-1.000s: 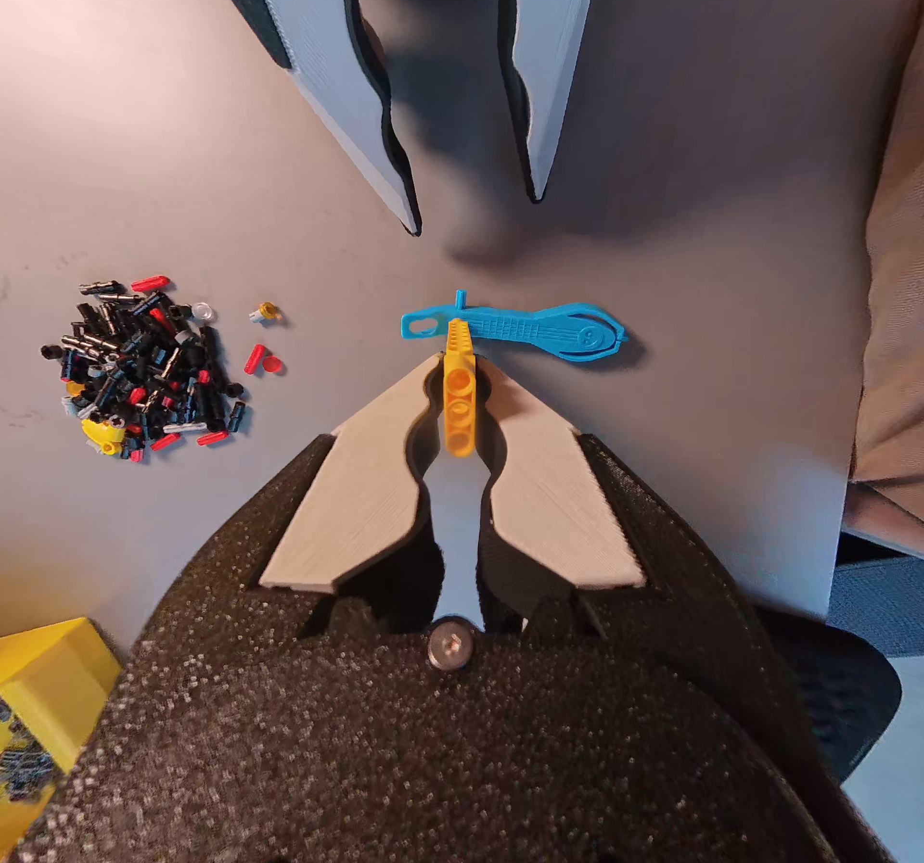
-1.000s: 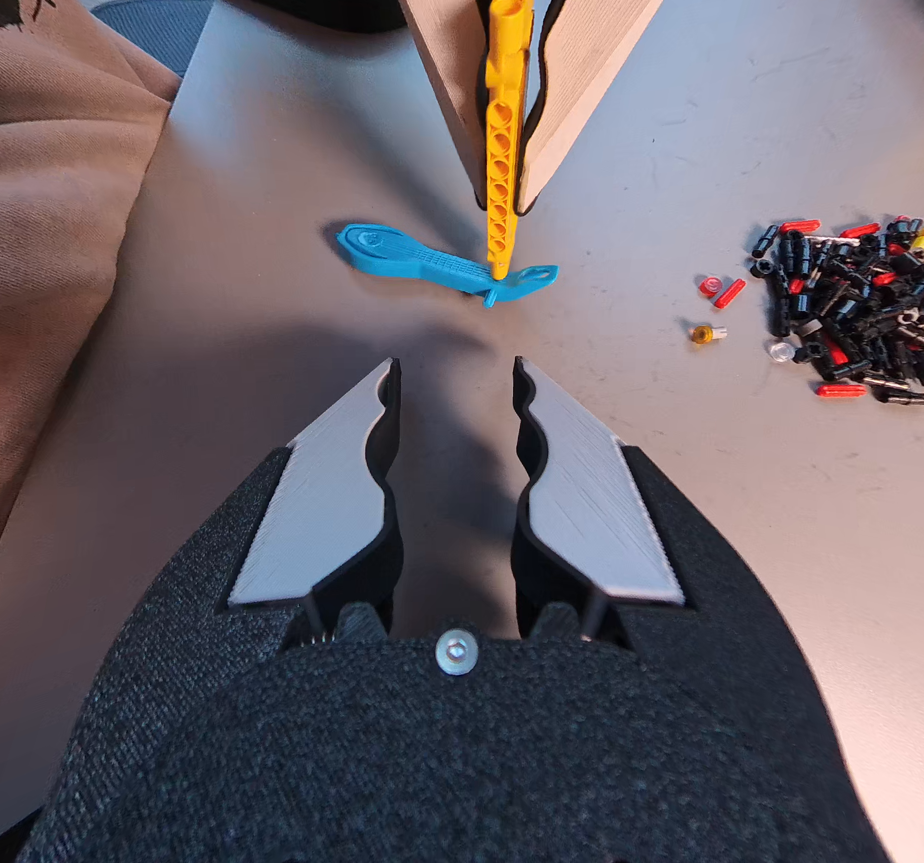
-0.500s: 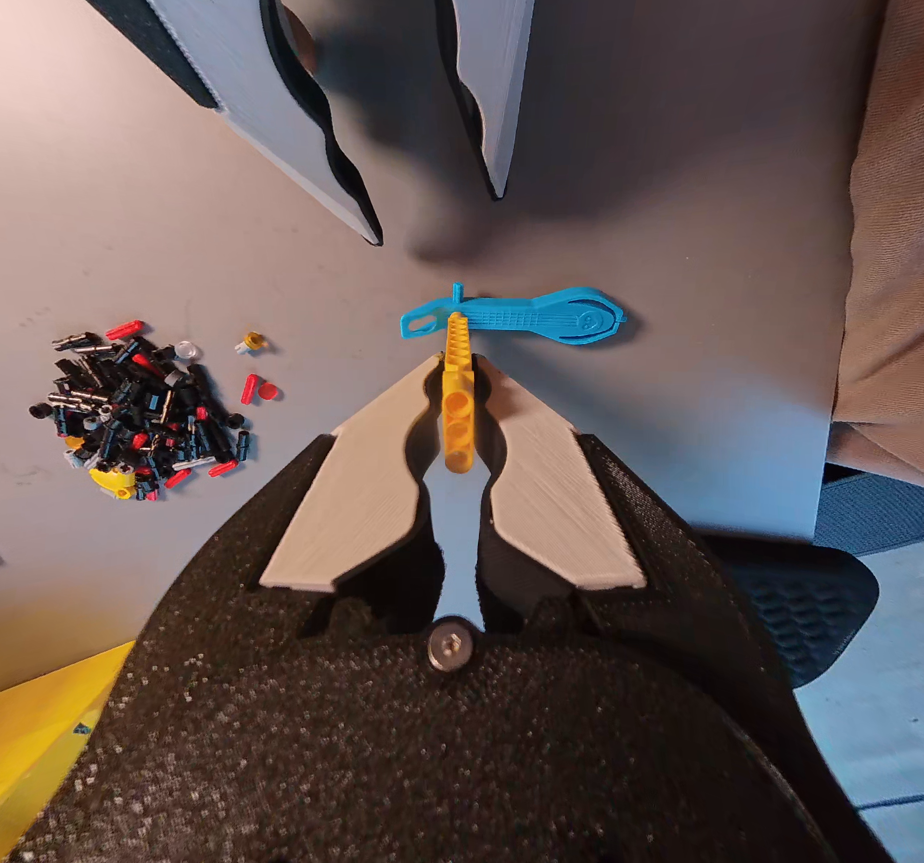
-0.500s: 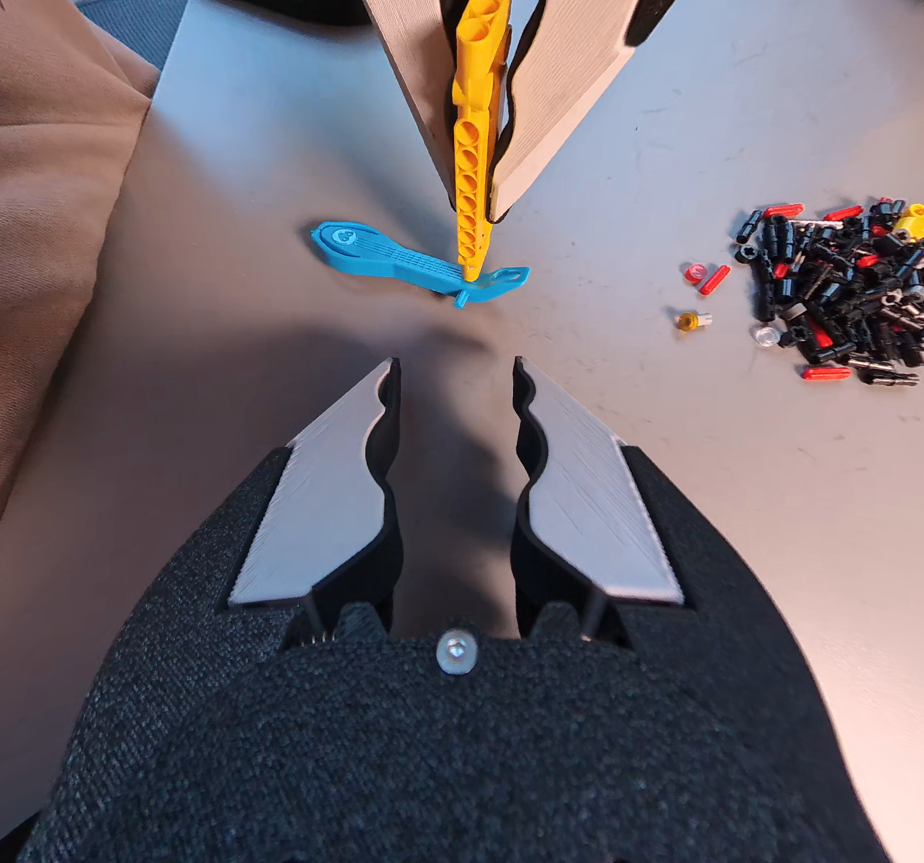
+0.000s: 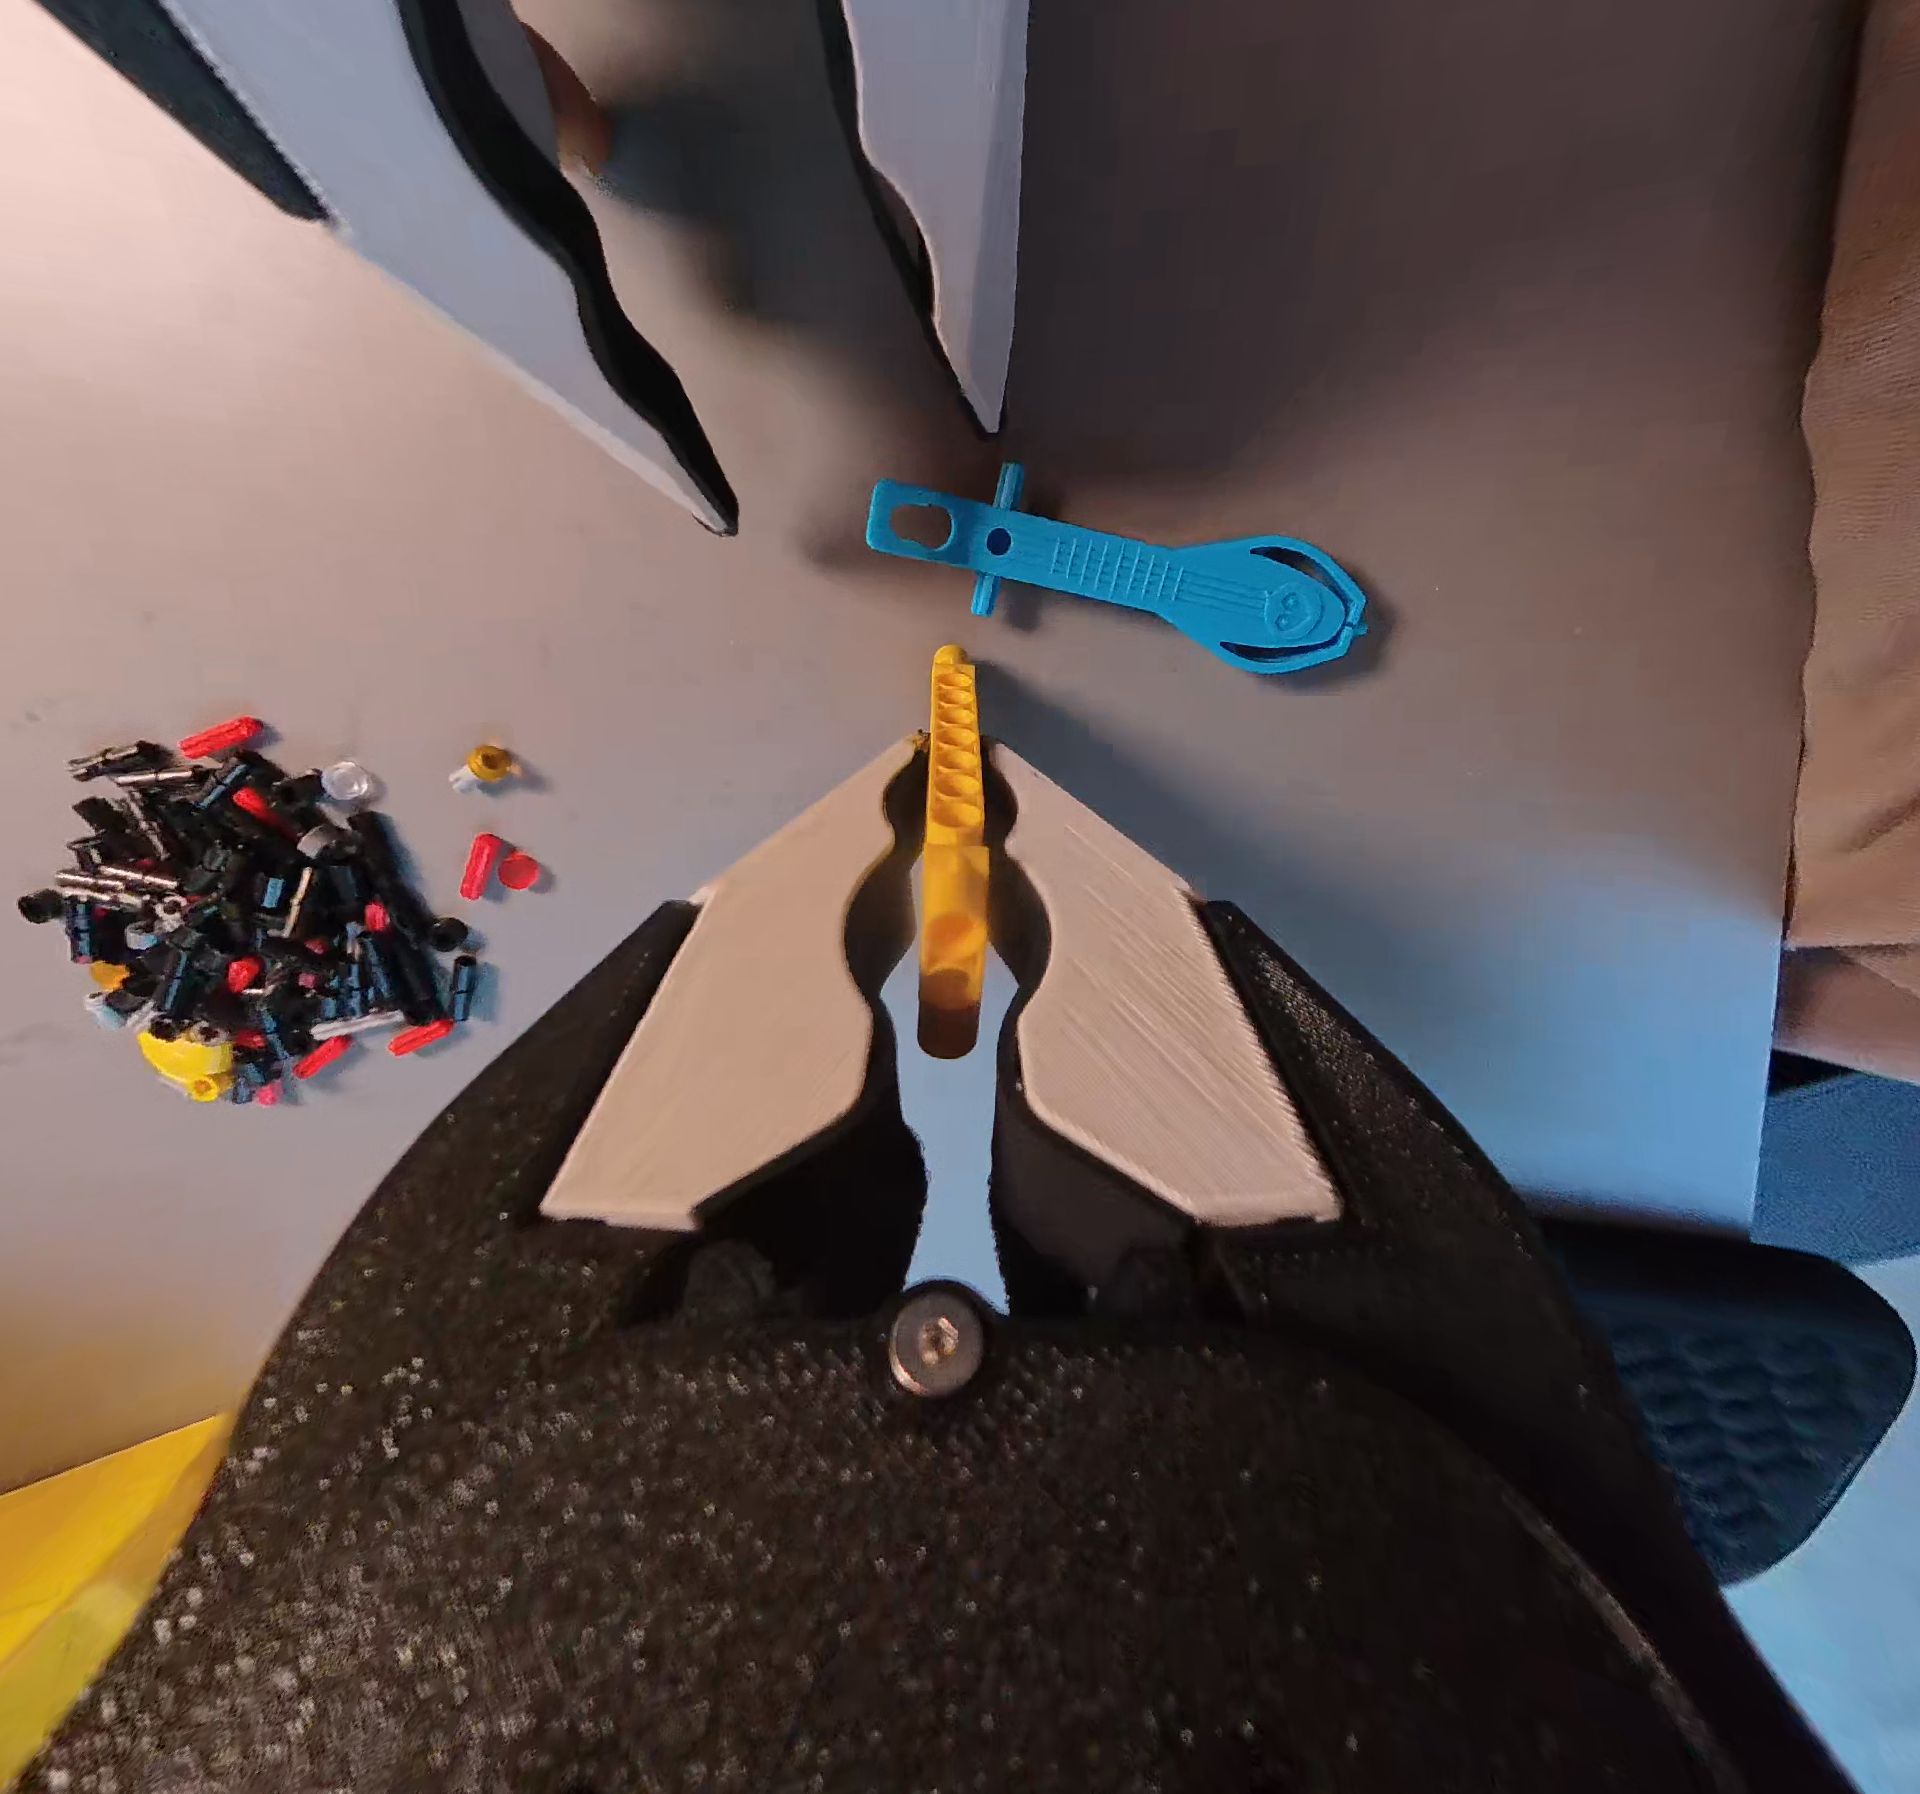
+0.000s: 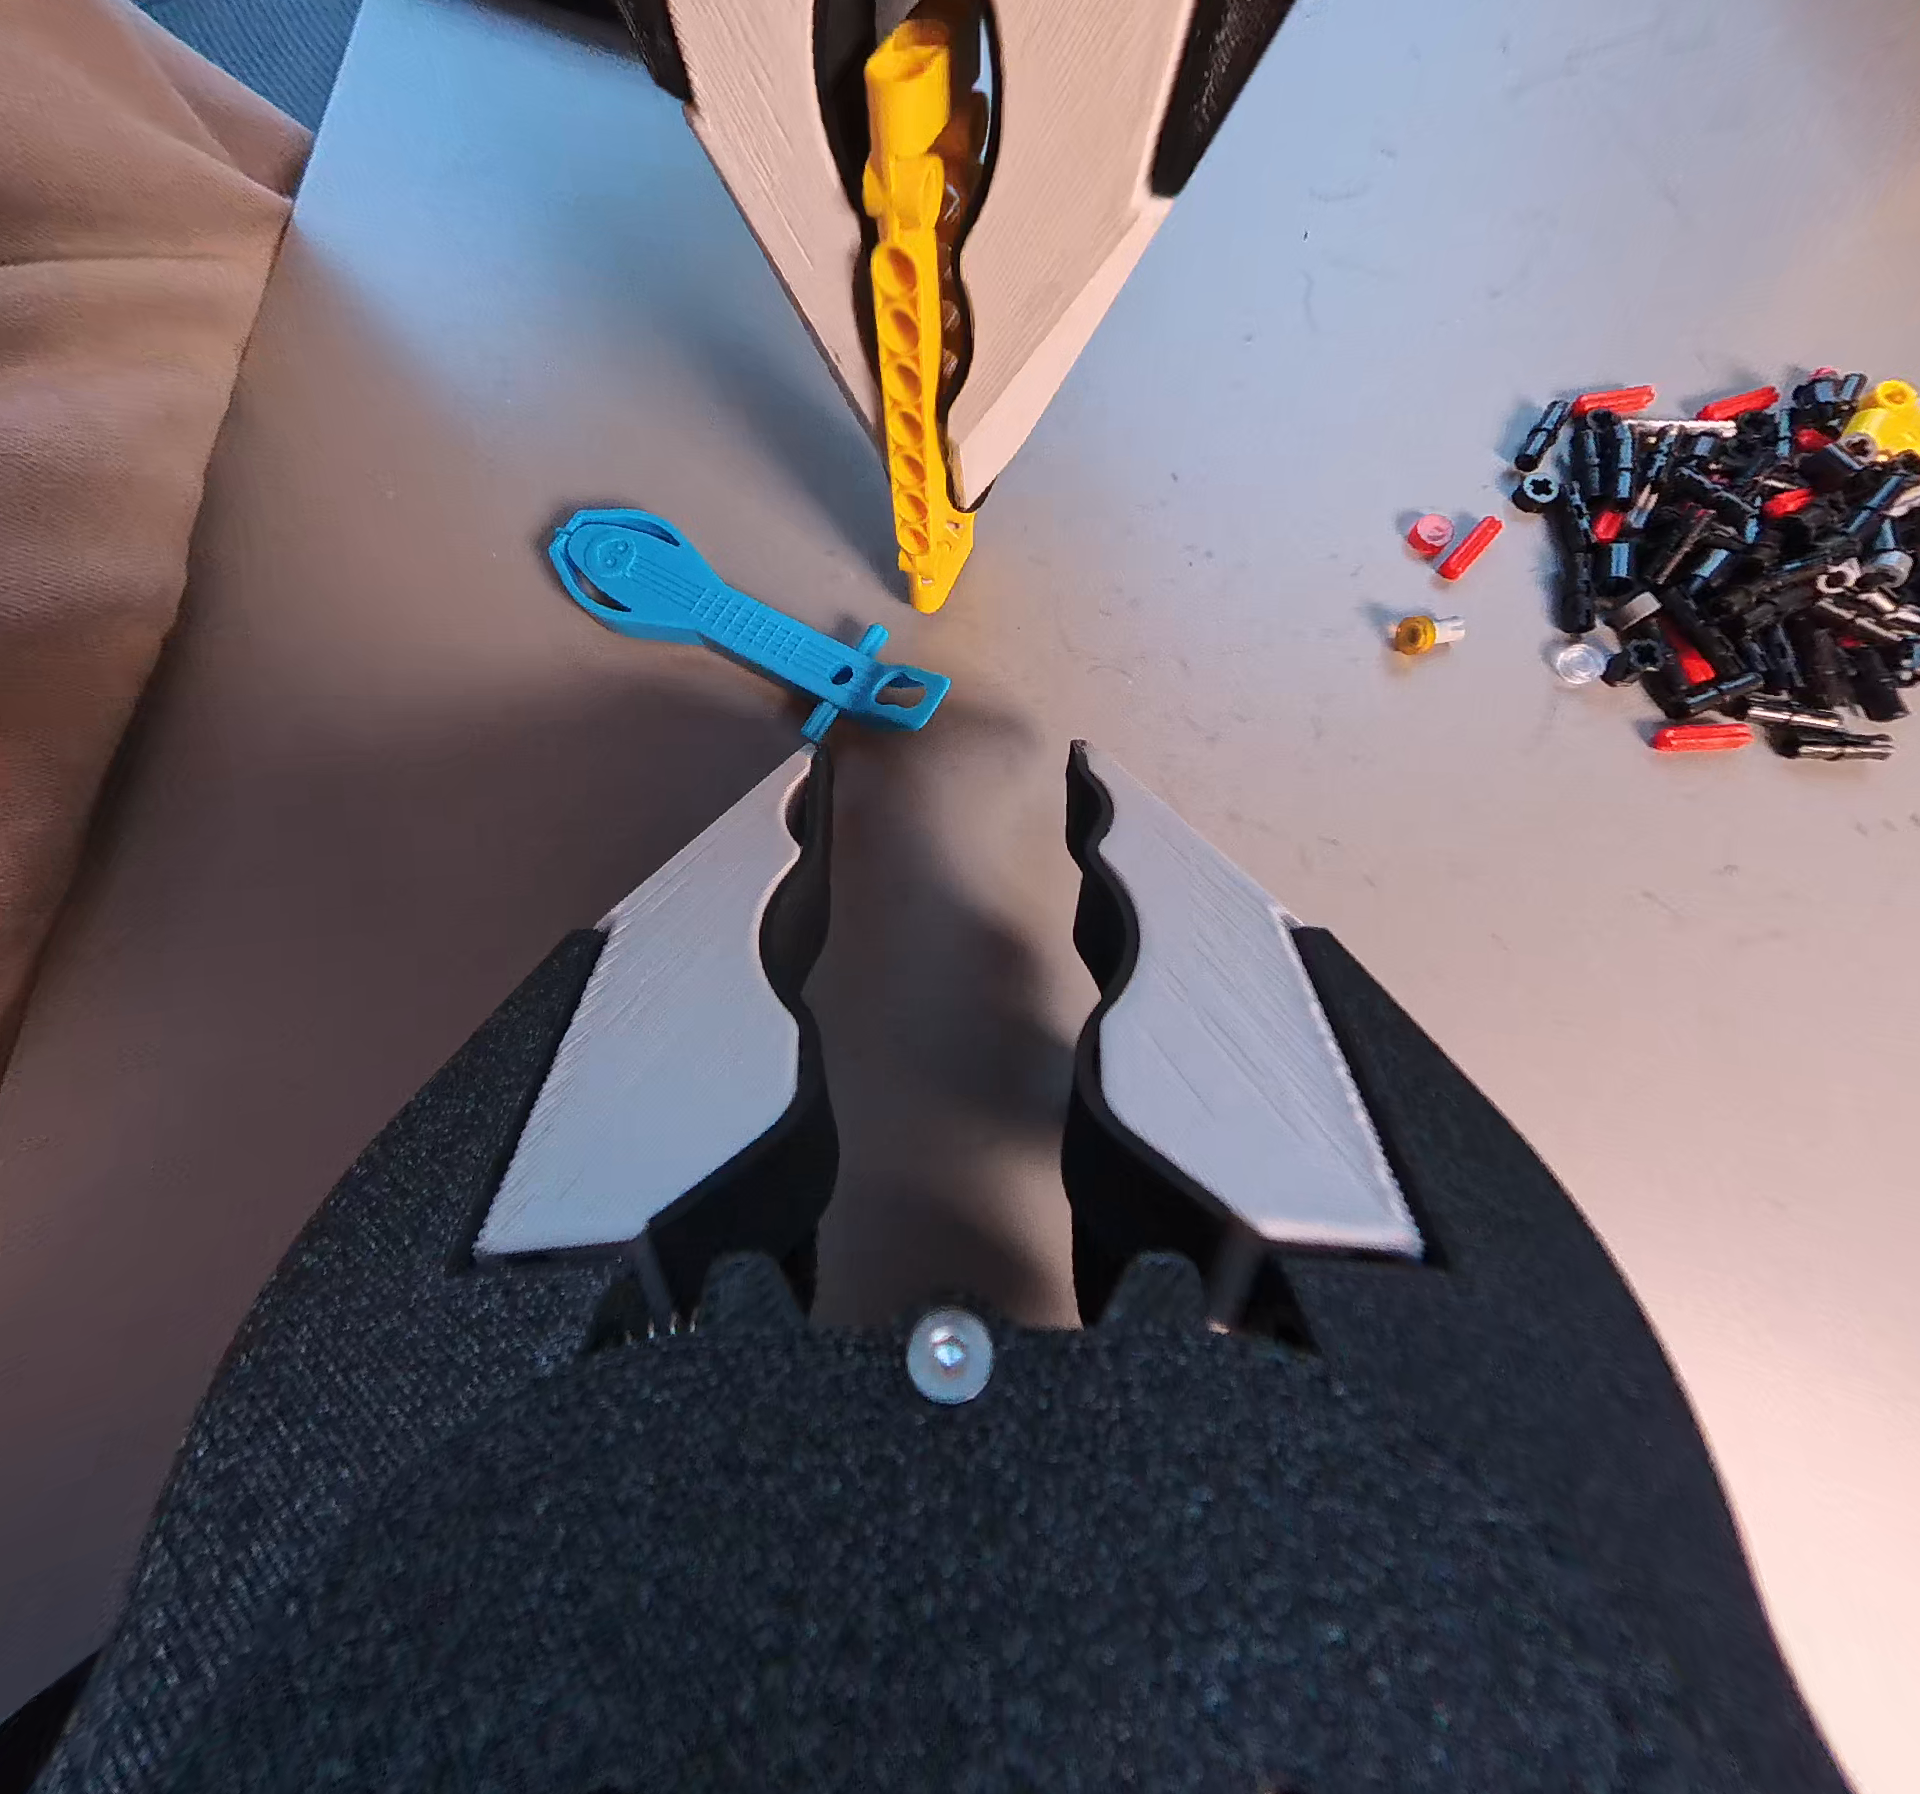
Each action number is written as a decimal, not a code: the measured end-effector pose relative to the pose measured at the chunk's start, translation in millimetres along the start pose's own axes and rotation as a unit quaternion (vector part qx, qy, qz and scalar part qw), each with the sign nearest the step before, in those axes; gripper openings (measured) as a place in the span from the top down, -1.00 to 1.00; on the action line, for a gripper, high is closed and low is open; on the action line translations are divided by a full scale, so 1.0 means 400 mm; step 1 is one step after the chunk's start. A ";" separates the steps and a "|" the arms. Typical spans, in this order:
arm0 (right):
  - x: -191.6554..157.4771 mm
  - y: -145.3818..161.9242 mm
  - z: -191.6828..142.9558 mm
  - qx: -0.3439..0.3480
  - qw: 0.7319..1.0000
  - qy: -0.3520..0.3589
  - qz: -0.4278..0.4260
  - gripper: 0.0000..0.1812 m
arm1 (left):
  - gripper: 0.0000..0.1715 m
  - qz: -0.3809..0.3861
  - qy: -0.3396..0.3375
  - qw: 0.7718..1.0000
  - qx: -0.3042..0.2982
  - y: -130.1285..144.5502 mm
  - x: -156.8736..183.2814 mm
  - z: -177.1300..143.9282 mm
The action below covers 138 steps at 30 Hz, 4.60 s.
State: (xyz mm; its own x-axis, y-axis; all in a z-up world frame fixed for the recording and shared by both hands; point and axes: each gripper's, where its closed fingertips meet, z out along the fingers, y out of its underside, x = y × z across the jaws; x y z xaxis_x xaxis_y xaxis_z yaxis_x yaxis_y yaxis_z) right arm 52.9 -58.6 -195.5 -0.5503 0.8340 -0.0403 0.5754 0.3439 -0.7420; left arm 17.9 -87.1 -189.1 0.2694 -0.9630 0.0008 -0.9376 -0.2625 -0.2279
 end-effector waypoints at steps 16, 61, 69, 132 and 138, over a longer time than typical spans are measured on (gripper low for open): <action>-0.026 -0.042 0.013 0.059 0.997 -0.045 0.033 0.97 | 0.93 -0.228 -0.088 0.882 0.404 -0.022 -0.022 -0.097; 0.017 -0.038 0.026 0.001 0.999 -0.002 -0.045 0.32 | 0.93 -0.262 0.054 0.755 0.598 0.011 -0.044 -0.211; -0.022 -0.045 0.082 -0.061 0.993 -0.072 -0.069 0.45 | 0.93 -0.227 0.154 0.662 0.698 0.005 -0.002 -0.323; 0.084 -0.047 0.022 -0.056 0.993 0.074 -0.076 0.88 | 0.93 -0.226 -0.075 0.924 0.299 0.088 -0.039 0.008; 0.083 -0.044 0.015 -0.054 0.993 0.068 -0.075 0.88 | 0.93 -0.222 -0.079 0.929 0.286 0.092 -0.036 0.015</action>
State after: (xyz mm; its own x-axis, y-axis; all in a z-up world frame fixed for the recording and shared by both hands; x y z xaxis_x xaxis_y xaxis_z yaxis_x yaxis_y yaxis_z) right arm 20.8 -39.5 -187.7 -0.5519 0.8179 0.1623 0.5588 0.5073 -0.6561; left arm -19.2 -82.5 -203.4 0.6727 -0.7349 0.0861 -0.4685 -0.5131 -0.7192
